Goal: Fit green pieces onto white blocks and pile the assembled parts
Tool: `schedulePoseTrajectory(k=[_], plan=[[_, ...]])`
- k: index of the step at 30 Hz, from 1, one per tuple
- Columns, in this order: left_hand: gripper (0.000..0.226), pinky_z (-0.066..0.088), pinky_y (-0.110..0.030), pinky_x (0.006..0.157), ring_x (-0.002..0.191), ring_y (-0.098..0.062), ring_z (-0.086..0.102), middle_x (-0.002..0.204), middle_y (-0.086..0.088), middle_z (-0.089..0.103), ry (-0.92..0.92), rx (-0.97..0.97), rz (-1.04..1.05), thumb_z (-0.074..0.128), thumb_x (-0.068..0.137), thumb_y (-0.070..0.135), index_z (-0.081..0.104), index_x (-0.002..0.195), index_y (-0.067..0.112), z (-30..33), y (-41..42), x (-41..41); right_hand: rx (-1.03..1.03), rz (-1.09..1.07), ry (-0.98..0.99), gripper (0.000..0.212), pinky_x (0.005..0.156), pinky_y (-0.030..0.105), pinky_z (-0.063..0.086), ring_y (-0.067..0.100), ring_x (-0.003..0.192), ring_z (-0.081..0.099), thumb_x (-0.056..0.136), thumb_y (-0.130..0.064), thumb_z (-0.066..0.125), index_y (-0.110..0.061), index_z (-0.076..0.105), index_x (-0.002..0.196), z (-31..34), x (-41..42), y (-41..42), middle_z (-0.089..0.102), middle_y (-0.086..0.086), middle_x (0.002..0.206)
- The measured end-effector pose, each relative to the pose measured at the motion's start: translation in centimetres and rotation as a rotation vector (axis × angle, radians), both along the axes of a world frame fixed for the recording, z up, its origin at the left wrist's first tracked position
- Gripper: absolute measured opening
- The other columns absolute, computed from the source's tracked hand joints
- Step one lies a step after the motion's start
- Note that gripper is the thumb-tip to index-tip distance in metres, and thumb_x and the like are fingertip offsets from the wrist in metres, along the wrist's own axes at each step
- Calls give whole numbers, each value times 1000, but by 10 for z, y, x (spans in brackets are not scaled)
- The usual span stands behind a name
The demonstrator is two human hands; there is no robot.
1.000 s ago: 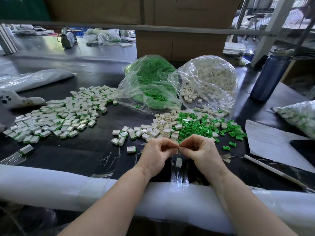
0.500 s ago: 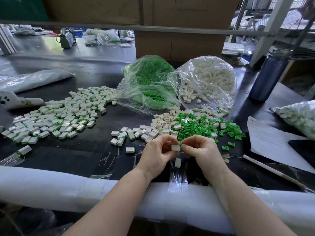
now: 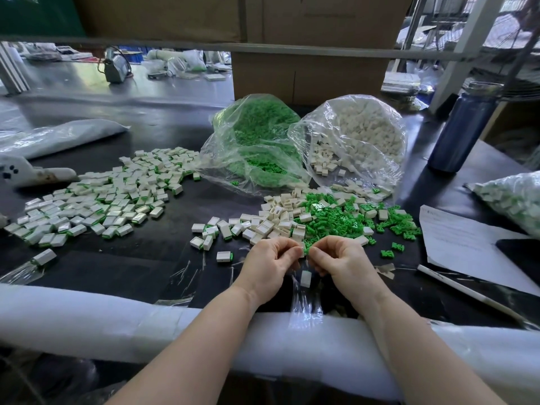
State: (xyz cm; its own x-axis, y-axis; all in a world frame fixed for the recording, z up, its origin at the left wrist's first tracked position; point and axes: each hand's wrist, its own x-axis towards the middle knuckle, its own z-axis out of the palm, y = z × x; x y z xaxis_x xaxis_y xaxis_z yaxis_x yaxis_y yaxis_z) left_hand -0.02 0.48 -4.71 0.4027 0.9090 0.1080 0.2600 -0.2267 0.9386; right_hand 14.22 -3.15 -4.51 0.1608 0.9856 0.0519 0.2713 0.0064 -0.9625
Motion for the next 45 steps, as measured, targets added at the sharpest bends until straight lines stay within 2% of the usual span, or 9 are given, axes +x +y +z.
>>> schedulePoseTrajectory(k=[11,17,21,24,26,30,33,38,45], plan=[[20,45,-19,67,55,5,51,56,16,57,108,51,-44,60,89,16,64,73,27,-4,1,-3,-26,51,-103,16,60,23,46,10,58,52,86,-4,61,-9,63,71,2,2,-1,59,2,62],[8,50,-27,72,67,-9,57,73,2,63,-14,9,-21,57,91,14,64,90,18,-3,0,2,55,-7,25,16,57,20,49,7,60,56,87,0,59,-15,63,84,1,-2,-1,62,6,69],[15,46,-22,68,64,-11,55,73,-3,62,10,26,-47,60,89,13,50,90,24,-1,-2,1,67,-49,83,20,52,18,48,6,55,56,84,6,59,-12,63,75,1,-1,0,63,2,65],[25,41,-12,65,60,-3,50,72,3,57,101,86,-40,67,83,8,48,88,24,-2,-3,1,51,-64,102,20,50,16,47,3,52,56,83,6,60,-11,64,74,1,-1,0,64,1,64],[22,41,-9,65,61,-1,51,72,6,55,88,103,-14,68,82,8,51,88,21,-2,-3,2,45,-61,108,18,50,15,47,3,52,58,83,5,62,-10,66,75,0,0,0,65,-1,63],[5,50,-27,81,82,-20,62,87,-9,65,13,89,8,63,87,12,61,91,11,-1,-1,1,50,-44,173,16,51,15,48,5,55,62,85,1,62,-10,69,76,1,3,-1,68,0,61],[8,50,-30,80,77,-15,58,83,-5,65,-3,47,26,62,88,16,65,89,9,-1,1,0,58,-42,147,18,50,16,48,5,52,60,86,0,62,-11,67,72,1,1,-1,67,2,60],[8,41,-11,65,59,5,52,68,10,60,-11,13,3,61,88,15,65,82,17,0,1,-1,24,-62,99,17,50,16,48,8,53,57,88,-5,60,-9,63,72,-1,-1,1,63,5,61],[12,39,-10,64,61,1,50,65,14,57,131,75,-4,61,88,16,65,77,19,-1,-1,0,26,-14,-133,22,53,16,44,1,49,51,87,-8,62,-15,62,66,1,-3,0,60,-1,58]])
